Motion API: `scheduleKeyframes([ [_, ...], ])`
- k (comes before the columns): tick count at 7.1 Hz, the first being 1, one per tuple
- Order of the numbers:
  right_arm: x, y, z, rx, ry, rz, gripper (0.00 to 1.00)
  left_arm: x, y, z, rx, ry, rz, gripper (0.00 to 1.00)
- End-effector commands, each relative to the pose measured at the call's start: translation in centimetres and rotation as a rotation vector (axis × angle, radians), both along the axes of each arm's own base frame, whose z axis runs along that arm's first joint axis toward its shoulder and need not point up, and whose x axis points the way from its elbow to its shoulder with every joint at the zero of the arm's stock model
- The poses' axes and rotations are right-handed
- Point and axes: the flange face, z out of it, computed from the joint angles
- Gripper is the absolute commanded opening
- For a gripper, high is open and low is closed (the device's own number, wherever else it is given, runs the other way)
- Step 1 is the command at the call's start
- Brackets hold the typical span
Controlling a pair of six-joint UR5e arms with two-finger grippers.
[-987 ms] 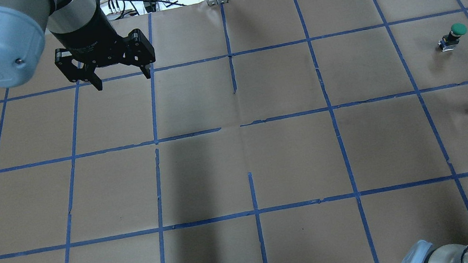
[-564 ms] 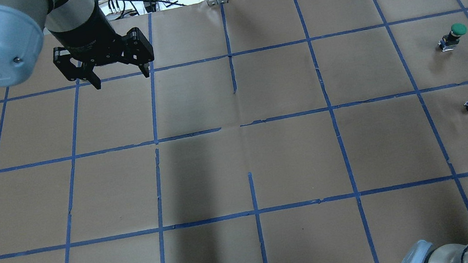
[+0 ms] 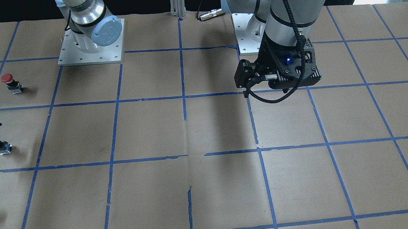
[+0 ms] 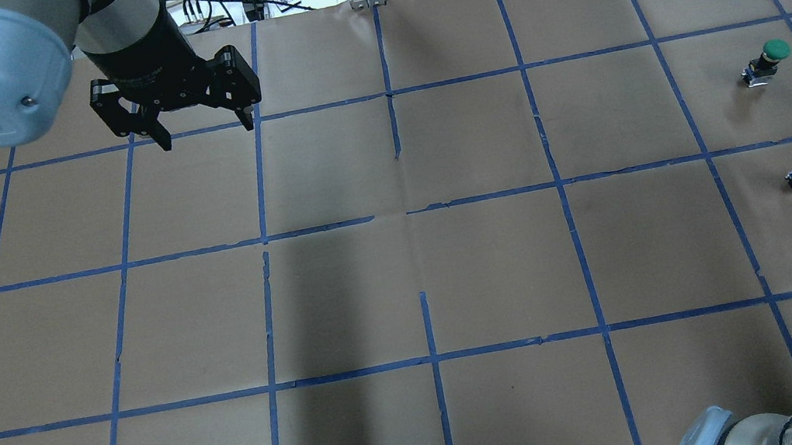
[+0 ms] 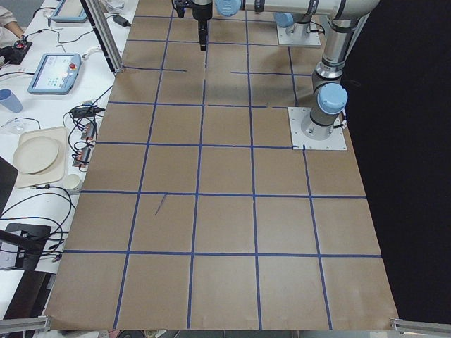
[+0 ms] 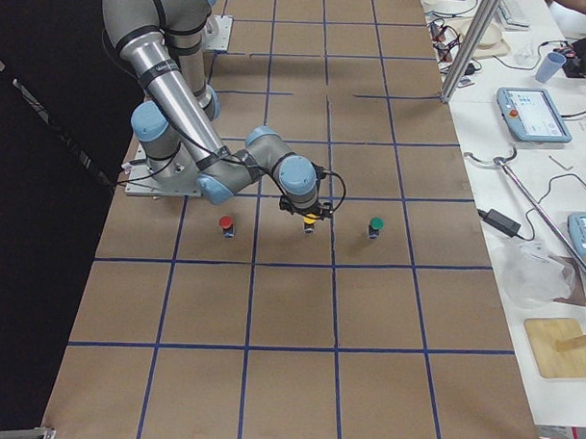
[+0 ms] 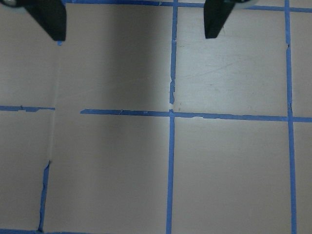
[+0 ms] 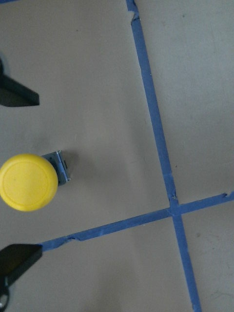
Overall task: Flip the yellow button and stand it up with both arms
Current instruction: 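Lower the button upright onto the table with the right gripper, then open the right gripper and lift it off the standing button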
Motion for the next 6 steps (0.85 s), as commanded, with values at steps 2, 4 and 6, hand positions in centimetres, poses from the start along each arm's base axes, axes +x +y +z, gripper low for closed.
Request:
scheduleKeyframes([
  [2, 4.5, 4.1, 11.7, 0.021, 0.065, -0.404, 0.99, 0.0, 0.0, -0.1, 0.002, 0.002, 0.000, 1.00],
  [4, 8.4, 5.8, 14.6, 0.136, -0.036, -0.852, 0.99, 0.0, 0.0, -0.1, 0.002, 0.002, 0.000, 1.00],
  [6, 14.0, 3.7, 17.1, 0.185, 0.013, -1.135, 0.99, 0.0, -0.1, -0.2, 0.003, 0.002, 0.000, 1.00],
])
